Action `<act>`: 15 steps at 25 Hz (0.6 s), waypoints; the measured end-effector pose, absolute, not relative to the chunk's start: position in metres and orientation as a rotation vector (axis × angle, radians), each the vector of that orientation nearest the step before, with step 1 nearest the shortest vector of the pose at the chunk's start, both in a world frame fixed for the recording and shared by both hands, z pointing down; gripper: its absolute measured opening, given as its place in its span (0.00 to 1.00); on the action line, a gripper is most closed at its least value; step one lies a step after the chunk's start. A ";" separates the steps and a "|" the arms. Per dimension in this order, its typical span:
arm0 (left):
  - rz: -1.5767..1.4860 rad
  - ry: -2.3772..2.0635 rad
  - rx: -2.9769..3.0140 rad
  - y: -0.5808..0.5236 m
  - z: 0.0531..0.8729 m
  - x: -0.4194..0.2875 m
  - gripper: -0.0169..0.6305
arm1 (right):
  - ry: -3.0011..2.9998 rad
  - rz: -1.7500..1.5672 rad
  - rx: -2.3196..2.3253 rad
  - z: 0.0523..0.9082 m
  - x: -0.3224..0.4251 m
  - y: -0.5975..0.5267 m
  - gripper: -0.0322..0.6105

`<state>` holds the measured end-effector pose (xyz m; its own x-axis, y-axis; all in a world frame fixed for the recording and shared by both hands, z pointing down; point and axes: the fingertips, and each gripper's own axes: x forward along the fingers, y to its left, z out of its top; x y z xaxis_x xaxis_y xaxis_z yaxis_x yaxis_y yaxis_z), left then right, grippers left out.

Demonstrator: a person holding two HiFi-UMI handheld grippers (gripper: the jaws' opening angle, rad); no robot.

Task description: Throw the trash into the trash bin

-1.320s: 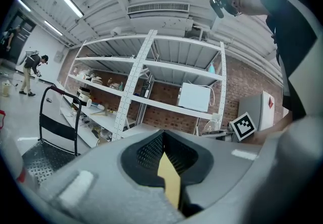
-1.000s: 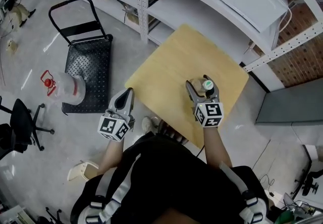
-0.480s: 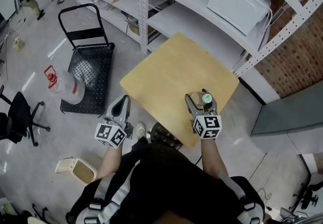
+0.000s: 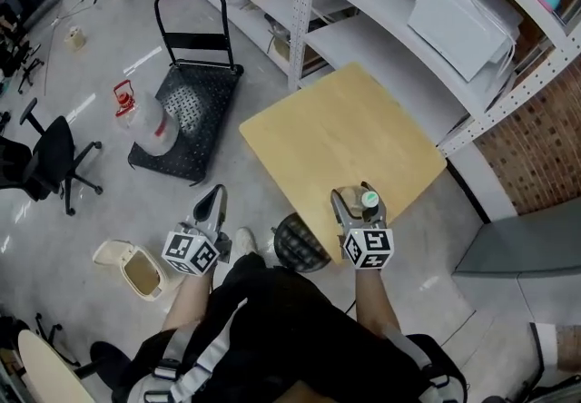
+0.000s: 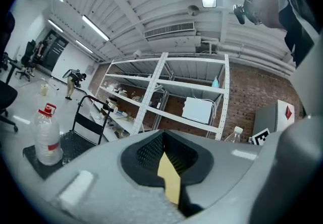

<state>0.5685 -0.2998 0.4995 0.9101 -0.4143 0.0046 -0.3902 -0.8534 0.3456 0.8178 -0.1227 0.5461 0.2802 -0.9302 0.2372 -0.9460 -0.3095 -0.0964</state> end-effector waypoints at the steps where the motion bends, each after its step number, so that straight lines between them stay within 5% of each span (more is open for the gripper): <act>1: -0.115 -0.605 2.732 -0.298 0.495 0.567 0.03 | -1.817 0.384 2.463 0.545 0.816 -0.123 0.57; 15: -0.193 -0.758 2.805 -0.297 0.465 0.482 0.03 | -2.014 0.324 2.298 0.533 0.742 -0.178 0.57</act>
